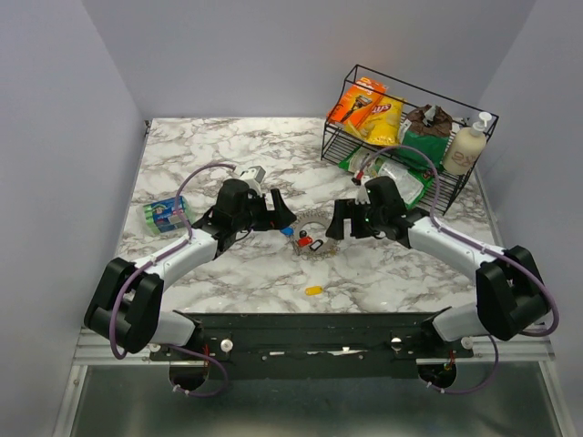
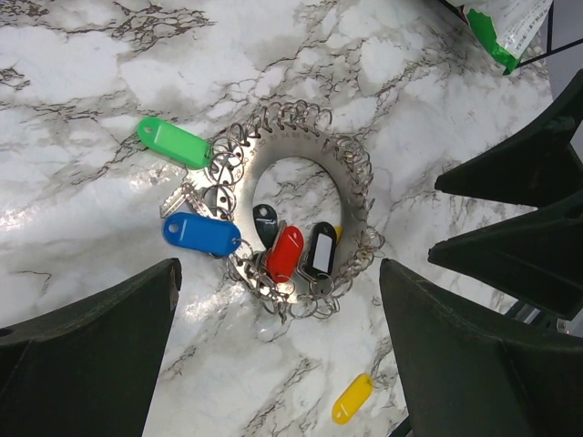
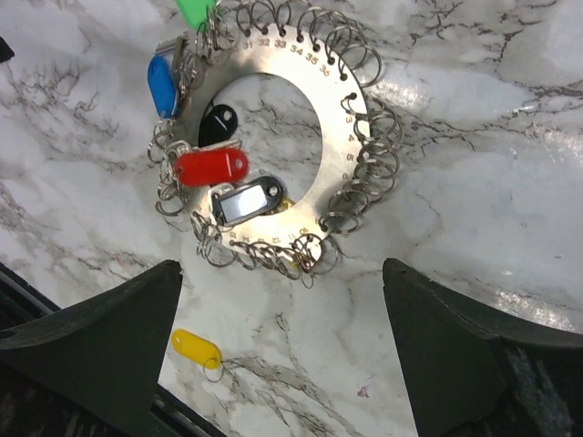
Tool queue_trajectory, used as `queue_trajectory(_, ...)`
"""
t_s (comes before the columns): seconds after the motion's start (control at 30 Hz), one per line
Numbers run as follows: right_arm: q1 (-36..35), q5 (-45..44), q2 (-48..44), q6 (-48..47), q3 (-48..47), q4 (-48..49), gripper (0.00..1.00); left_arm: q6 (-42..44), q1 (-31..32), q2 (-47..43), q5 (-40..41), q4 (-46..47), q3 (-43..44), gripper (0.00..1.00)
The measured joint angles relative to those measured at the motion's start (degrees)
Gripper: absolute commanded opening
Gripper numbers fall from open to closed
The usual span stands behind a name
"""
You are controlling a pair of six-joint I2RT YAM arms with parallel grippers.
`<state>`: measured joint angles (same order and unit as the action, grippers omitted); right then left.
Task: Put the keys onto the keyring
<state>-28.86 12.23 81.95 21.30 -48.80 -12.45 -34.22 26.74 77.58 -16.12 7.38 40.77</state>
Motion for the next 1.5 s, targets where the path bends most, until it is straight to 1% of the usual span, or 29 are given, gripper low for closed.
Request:
queue_trajectory(0.1, 2.36, 2.60, -1.57, -1.14, 3.17, 0.66, 0.96, 0.24, 0.00, 0.00, 0.00, 0.09, -0.11, 0.99)
queue_trajectory(0.17, 4.22, 4.87, -2.54, -1.97, 4.98, 1.01, 0.92, 0.37, 0.00, 0.00, 0.00, 0.11, -0.11, 0.99)
queue_trajectory(0.2, 5.14, 5.97, -3.19, -2.36, 5.88, 1.29, 0.86, 0.39, 0.00, -0.02, 0.00, 0.17, -0.17, 0.99)
queue_trajectory(0.3, 6.03, 8.68, -4.50, -3.37, 6.91, 1.92, 0.77, 0.55, 0.00, -0.09, 0.00, 0.28, -0.59, 0.99)
queue_trajectory(0.4, 6.03, 11.72, -4.44, -3.80, 6.91, 3.34, 0.76, 0.57, 0.00, -0.13, -0.02, 0.28, -1.09, 0.99)
queue_trajectory(0.5, 6.01, 14.36, -3.28, -3.80, 6.91, 4.52, 0.72, 0.57, 0.00, -0.13, -0.04, 0.42, -1.18, 0.99)
queue_trajectory(0.57, 6.01, 15.47, -1.79, -3.85, 6.91, 5.09, 0.72, 0.57, 0.00, -0.13, -0.04, 0.57, -1.18, 0.99)
queue_trajectory(0.6, 6.01, 15.85, -1.09, -3.89, 6.91, 5.20, 0.68, 0.57, 0.00, -0.13, -0.07, 0.72, -1.18, 0.99)
queue_trajectory(0.67, 6.01, 16.52, 0.26, -3.98, 6.91, 5.25, 0.66, 0.57, 0.00, -0.13, -0.09, 0.72, -1.16, 0.99)
queue_trajectory(0.73, 6.01, 17.22, 1.31, -4.04, 6.84, 5.35, 0.59, 0.57, 0.00, -0.13, -0.22, 0.74, -1.18, 0.99)
queue_trajectory(0.83, 6.01, 18.08, 3.02, -4.00, 6.49, 5.53, 0.57, 0.57, 0.00, -0.13, -0.98, 1.22, -1.18, 0.99)
queue_trajectory(0.87, 6.01, 18.18, 3.63, -3.98, 6.21, 5.53, 0.55, 0.55, 0.00, -0.13, -1.22, 1.51, -1.18, 0.99)
queue_trajectory(1.33, 6.01, 18.34, 10.01, -3.76, 3.43, 5.81, 0.52, 0.55, 0.00, -0.11, -2.19, 2.38, -1.18, 0.99)
queue_trajectory(1.37, 6.01, 18.34, 10.27, -3.76, 3.30, 5.81, 0.51, 0.55, 0.00, -0.11, -2.21, 2.40, -1.18, 0.99)
queue_trajectory(1.4, 6.01, 18.34, 10.45, -3.76, 3.17, 5.81, 0.49, 0.55, 0.00, -0.11, -2.27, 2.40, -1.18, 0.99)
queue_trajectory(1.5, 6.01, 18.34, 10.73, -3.56, 2.97, 5.84, 0.48, 0.55, 0.00, -0.11, -2.47, 2.43, -1.16, 0.99)
